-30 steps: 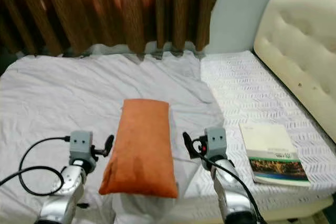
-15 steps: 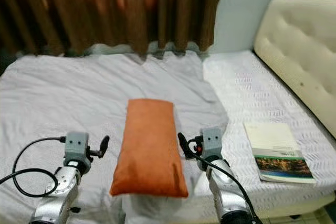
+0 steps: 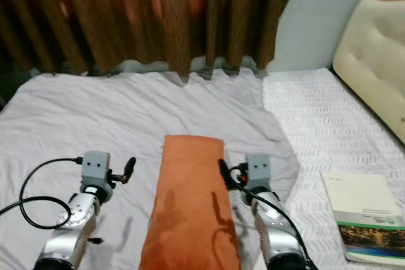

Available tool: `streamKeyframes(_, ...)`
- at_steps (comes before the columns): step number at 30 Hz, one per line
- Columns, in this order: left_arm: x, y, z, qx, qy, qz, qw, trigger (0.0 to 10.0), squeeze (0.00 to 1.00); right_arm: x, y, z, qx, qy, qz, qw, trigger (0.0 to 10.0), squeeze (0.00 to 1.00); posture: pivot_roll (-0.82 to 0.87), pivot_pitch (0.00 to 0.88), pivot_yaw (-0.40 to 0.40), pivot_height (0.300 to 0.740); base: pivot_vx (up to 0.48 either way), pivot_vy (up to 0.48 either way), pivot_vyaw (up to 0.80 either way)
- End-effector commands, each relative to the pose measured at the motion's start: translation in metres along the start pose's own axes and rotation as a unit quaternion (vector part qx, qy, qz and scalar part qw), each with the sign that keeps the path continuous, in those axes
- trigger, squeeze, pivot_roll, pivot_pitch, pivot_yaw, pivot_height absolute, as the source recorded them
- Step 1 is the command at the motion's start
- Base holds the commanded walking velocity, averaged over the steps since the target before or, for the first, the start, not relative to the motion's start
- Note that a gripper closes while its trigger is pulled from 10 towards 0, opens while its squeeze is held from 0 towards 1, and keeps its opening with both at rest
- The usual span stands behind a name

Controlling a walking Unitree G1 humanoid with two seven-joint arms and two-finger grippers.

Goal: Clean up the room

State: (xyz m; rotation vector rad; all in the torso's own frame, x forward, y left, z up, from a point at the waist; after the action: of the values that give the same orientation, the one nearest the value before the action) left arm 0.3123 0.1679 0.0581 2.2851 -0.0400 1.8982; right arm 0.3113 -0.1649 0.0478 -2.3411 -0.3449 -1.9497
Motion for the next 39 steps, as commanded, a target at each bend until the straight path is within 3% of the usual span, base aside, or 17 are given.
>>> streamKeyframes(1, -0.008, 0.005, 0.003, -0.016, -0.026, -0.016, 0.999, 10.0, 0.0, -0.001, 0.014, -0.001, -0.028, -0.007, 0.014, 1.0, 10.0, 0.0, -0.01, 0.01, 0.026, 0.74, 0.0, 0.0, 0.0)
streamKeyframes(2, -0.008, 0.006, 0.006, -0.024, -0.032, -0.023, 0.999, 10.0, 0.0, -0.002, 0.016, 0.0, -0.036, -0.01, 0.021, 0.999, 10.0, 0.0, 0.0, 0.018, 0.027, 0.74, 0.0, 0.0, 0.0)
streamKeyframes(3, -0.009, 0.009, 0.016, -0.048, -0.062, -0.058, 0.995, 10.0, 0.0, -0.005, 0.026, 0.003, -0.06, -0.024, 0.038, 0.997, 10.0, 0.0, 0.0, 0.061, 0.038, 0.74, 0.0, 0.0, 0.0)
streamKeyframes(6, -0.012, 0.008, 0.024, -0.056, -0.1, -0.09, 0.989, 10.0, 0.0, -0.009, 0.037, 0.005, -0.09, -0.041, 0.069, 0.993, 10.0, 0.0, 0.0, 0.105, 0.052, 0.74, 0.0, 0.0, 0.0)
streamKeyframes(8, -0.011, 0.004, 0.028, -0.043, -0.113, -0.133, 0.984, 10.0, 0.0, -0.014, 0.042, 0.005, -0.104, -0.054, 0.096, 0.988, 10.0, 0.0, 0.0, 0.135, 0.057, 0.74, 0.0, 0.0, 0.0)
streamKeyframes(12, -0.003, 0.005, 0.035, -0.052, -0.128, -0.22, 0.966, 10.0, 0.0, -0.024, 0.06, -0.002, -0.142, -0.073, 0.167, 0.973, 10.0, 0.0, 0.01, 0.278, 0.078, 0.74, 0.0, 0.0, 0.0)
streamKeyframes(15, 0.0, 0.009, 0.038, -0.068, -0.136, -0.251, 0.956, 10.0, 0.0, -0.027, 0.065, -0.005, -0.155, -0.075, 0.184, 0.968, 10.0, 0.0, 0.01, 0.337, 0.086, 0.74, 0.0, 0.0, 0.0)
streamKeyframes(19, 0.0, 0.01, 0.041, -0.066, -0.144, -0.265, 0.951, 10.0, 0.0, -0.032, 0.066, -0.007, -0.167, -0.072, 0.202, 0.962, 10.0, 0.0, 0.01, 0.478, 0.118, 0.74, 0.0, 0.0, 0.0)
streamKeyframes(24, 0.013, 0.008, 0.048, -0.065, -0.118, -0.245, 0.96, 10.0, 0.0, -0.023, 0.063, -0.001, -0.167, -0.056, 0.194, 0.965, 10.0, 0.0, -0.01, 0.543, 0.131, 0.74, 0.0, 0.0, 0.0)
streamKeyframes(27, 0.033, 0.01, 0.055, -0.082, -0.08, -0.241, 0.964, 10.0, 0.0, -0.01, 0.065, 0.005, -0.173, -0.032, 0.197, 0.965, 10.0, 0.0, -0.01, 0.577, 0.137, 0.74, 0.0, 0.0, 0.0)
streamKeyframes(31, 0.048, 0.015, 0.061, -0.101, -0.059, -0.239, 0.964, 10.0, 0.0, -0.003, 0.071, 0.006, -0.186, -0.015, 0.2, 0.962, 10.0, 0.0, -0.03, 0.595, 0.132, 0.74, 0.0, 0.0, 0.0)
streamKeyframes(34, 0.068, 0.024, 0.066, -0.132, -0.027, -0.208, 0.969, 10.0, 0.0, 0.007, 0.075, 0.004, -0.185, 0.013, 0.195, 0.963, 10.0, 0.0, -0.05, 0.581, 0.128, 0.74, 0.0, 0.0, 0.0)
streamKeyframes(39, 0.089, 0.033, 0.065, -0.177, 0.005, -0.215, 0.96, 10.0, 0.0, 0.016, 0.075, -0.004, -0.175, 0.044, 0.178, 0.967, 10.0, 0.0, -0.04, 0.554, 0.129, 0.74, 0.0, 0.0, 0.0)
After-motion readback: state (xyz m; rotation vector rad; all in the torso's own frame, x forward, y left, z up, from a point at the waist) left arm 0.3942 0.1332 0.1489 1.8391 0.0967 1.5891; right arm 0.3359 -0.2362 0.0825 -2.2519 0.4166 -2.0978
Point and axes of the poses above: a point about 5 cm out from each wrist's last joint towards the gripper, its own z axis pointing out of the wrist towards the gripper, its own x axis along the axis of the wrist's last joint, y = z × x, the point moved 1 cm from there along z, pointing out of the wrist towards the gripper, and after that the axes turned 10 degrees about -z, right-handed, at the moved point
